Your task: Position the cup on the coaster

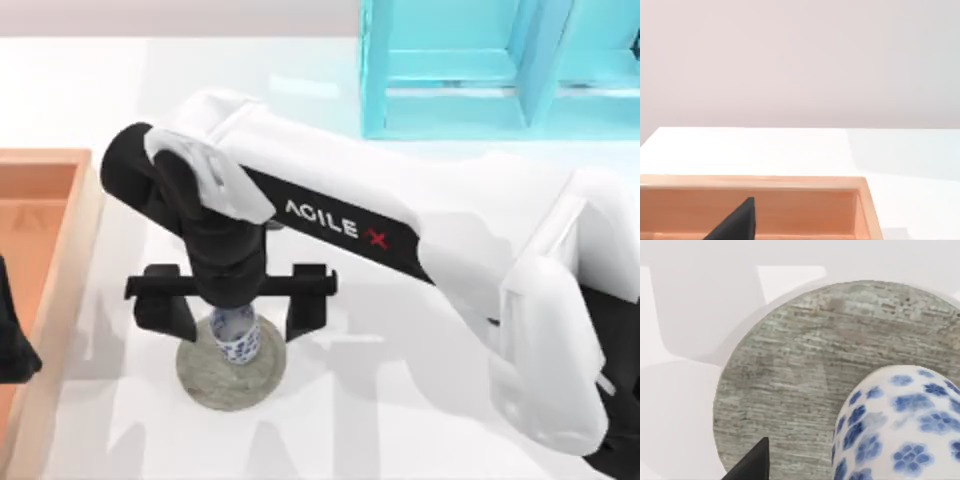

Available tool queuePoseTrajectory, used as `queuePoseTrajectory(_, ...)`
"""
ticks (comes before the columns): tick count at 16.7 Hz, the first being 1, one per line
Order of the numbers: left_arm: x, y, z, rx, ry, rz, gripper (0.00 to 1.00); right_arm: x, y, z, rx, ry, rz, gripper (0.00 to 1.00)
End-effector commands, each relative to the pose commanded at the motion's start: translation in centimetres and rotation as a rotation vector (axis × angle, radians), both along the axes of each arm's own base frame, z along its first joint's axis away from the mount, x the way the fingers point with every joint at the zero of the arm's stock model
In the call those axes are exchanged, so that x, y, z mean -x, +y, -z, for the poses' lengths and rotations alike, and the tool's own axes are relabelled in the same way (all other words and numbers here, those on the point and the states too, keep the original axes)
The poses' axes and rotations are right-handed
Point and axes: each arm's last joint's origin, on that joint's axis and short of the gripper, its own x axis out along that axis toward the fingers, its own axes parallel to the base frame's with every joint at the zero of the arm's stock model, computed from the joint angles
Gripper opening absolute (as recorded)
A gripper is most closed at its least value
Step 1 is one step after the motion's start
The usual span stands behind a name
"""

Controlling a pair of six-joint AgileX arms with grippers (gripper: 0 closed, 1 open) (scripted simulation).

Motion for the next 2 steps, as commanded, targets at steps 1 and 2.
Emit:
queuePoseTrajectory(1, 0.00, 0.00, 0.00, 0.000, 0.000, 0.000, 1.00, 0.00, 0.00, 0.00, 0.000, 0.000, 0.000, 1.00)
queuePoseTrajectory(2, 0.00, 0.00, 0.00, 0.000, 0.000, 0.000, 1.00, 0.00, 0.00, 0.00, 0.000, 0.000, 0.000, 1.00)
